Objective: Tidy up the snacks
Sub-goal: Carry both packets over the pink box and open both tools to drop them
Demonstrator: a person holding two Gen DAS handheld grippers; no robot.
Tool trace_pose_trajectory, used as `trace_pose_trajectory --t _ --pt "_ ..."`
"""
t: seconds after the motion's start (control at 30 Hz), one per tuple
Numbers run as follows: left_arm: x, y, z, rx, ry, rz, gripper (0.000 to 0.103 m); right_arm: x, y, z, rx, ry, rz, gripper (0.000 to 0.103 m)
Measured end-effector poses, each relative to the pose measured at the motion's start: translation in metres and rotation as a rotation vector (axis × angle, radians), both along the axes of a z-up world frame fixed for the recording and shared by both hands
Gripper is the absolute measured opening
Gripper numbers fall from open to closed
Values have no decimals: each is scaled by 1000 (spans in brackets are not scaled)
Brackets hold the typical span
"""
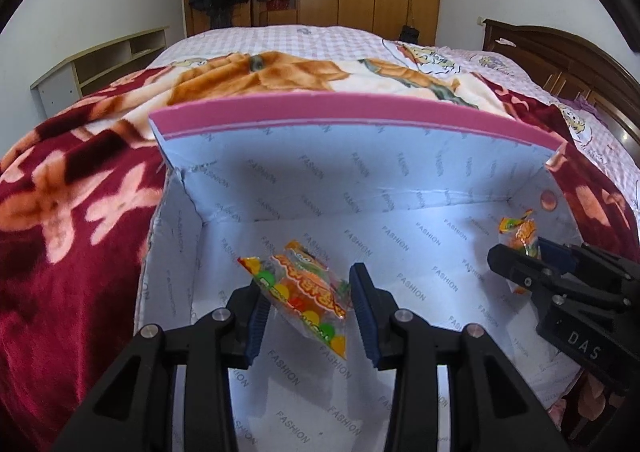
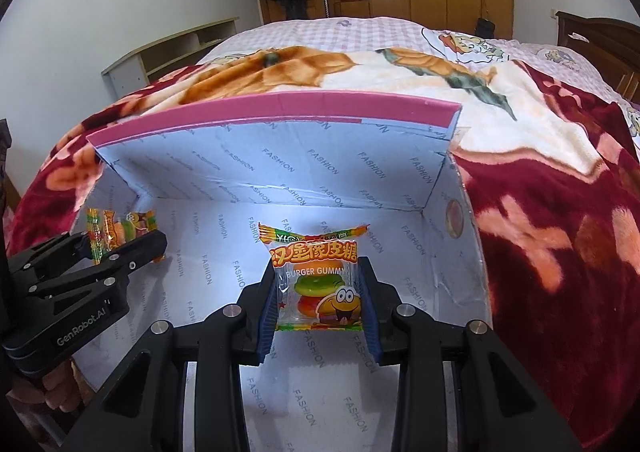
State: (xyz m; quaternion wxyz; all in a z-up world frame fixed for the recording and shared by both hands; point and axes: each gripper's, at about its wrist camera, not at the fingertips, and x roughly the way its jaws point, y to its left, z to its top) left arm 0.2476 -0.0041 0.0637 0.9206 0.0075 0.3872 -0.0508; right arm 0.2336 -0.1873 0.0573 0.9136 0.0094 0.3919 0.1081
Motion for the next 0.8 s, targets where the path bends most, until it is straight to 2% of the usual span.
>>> trace_pose_trajectory --t 0.23,0.37,0.53,0.6,0.7,0.8 --pt "1 1 -1 4 2 16 41 2 -2 -3 9 12 -11 36" --pt "1 -2 -1 20 16 14 47 2 -3 -1 25 12 3 40" --pt "-5 -6 3 40 -11 4 53 -3 -1 3 36 -1 22 49" --pt "-8 -7 7 59 -30 13 58 -7 1 7 37 -16 33 53" --pt "-14 -8 13 75 -56 14 59 -16 3 15 19 -49 38 61" --pt "-21 -9 22 76 -78 4 59 -26 1 22 16 -74 38 62"
